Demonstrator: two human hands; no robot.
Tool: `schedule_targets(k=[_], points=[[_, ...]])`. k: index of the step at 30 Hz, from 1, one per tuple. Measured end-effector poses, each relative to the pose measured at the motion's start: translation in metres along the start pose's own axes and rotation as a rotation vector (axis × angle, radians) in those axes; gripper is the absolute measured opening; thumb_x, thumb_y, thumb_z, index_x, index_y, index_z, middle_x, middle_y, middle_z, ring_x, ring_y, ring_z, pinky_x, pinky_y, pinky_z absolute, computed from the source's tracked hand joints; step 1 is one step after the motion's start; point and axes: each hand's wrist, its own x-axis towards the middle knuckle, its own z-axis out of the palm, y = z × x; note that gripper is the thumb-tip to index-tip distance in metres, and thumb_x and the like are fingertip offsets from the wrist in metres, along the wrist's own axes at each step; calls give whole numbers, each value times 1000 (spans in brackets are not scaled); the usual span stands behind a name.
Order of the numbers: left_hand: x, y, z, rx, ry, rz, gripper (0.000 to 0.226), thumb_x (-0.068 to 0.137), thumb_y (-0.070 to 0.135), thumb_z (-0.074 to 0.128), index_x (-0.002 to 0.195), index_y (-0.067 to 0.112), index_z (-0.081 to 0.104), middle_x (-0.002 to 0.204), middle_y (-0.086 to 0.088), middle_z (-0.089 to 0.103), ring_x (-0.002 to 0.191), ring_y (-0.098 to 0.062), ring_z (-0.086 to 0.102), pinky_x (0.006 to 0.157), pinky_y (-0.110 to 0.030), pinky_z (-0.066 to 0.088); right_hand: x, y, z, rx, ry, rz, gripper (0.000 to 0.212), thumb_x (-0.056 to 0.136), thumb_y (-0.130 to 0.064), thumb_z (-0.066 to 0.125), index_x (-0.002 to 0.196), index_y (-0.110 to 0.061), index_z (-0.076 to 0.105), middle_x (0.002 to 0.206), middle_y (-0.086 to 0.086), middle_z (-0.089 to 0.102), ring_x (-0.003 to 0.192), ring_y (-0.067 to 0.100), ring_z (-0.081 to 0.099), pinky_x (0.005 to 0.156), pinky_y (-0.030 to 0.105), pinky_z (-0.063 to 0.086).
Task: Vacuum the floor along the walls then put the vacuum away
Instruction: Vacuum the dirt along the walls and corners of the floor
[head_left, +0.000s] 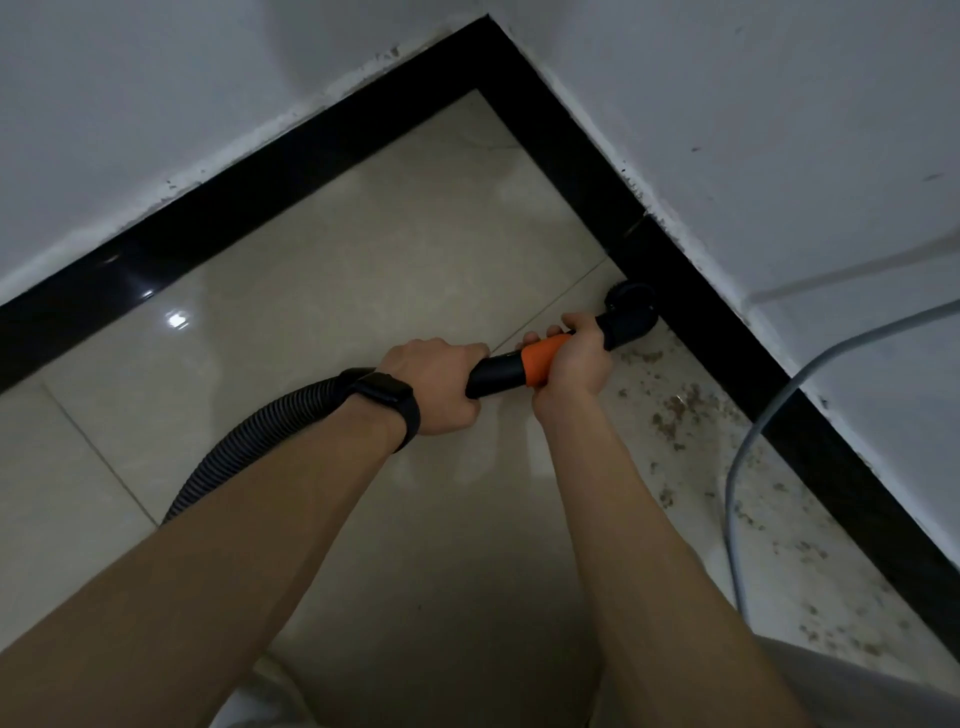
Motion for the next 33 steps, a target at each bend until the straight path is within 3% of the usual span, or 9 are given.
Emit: schedule_targets(k=[3,10,14,20,22,27,33], points=[[0,-3,-1,-5,39,-13,20,79,30,59,87,33,41,68,8,50,56,-13,48,49,-24,30,1,-2,7,5,-13,0,11,85,-3,62,79,-7,54,51,2,55,44,22,53,48,30,52],[2,-19,-12,-81,49,-91,21,77,31,62,77,36,42,68,8,54,58,-12,52,49,-24,30,-2,0,35,2,-98,-22,9,88,0,56,82,-6,54,62,7,54,43,22,58,49,34,55],[1,-26,-20,-116,69,-167,17,73,31,62,76,35,46,68,7,56,58,-13,53,50,-24,33,-7,0,52,-46,-166,-24,7,93,-2,56,96,-7,54,76,10,59,53,22,67,52,35,58],[-19,-33,-20,-168,21,-188,16,70,30,64,75,32,49,66,6,58,59,-16,56,52,-25,36,-19,16,53,-35,-118,4,9,92,-1,56,99,-6,54,75,9,56,42,16,55,47,30,53],[-38,-41,-14,-141,3,-176,16,72,31,63,74,33,47,65,8,58,58,-14,56,51,-25,36,-29,34,45,-20,-100,23,14,92,-2,57,105,-7,54,74,9,56,41,16,54,46,30,53],[-96,-69,8,-6,-7,-115,18,78,42,55,76,36,38,66,12,53,60,-12,54,51,-25,35,-64,86,21,12,-100,75,9,94,-2,57,94,-9,52,55,1,56,41,17,55,47,32,54],[-129,-86,22,107,-64,-34,17,73,49,45,83,41,33,66,15,46,64,-16,54,55,-27,34,-95,118,-11,46,-60,137,11,95,-2,58,98,-9,50,65,6,56,45,21,58,49,34,55]])
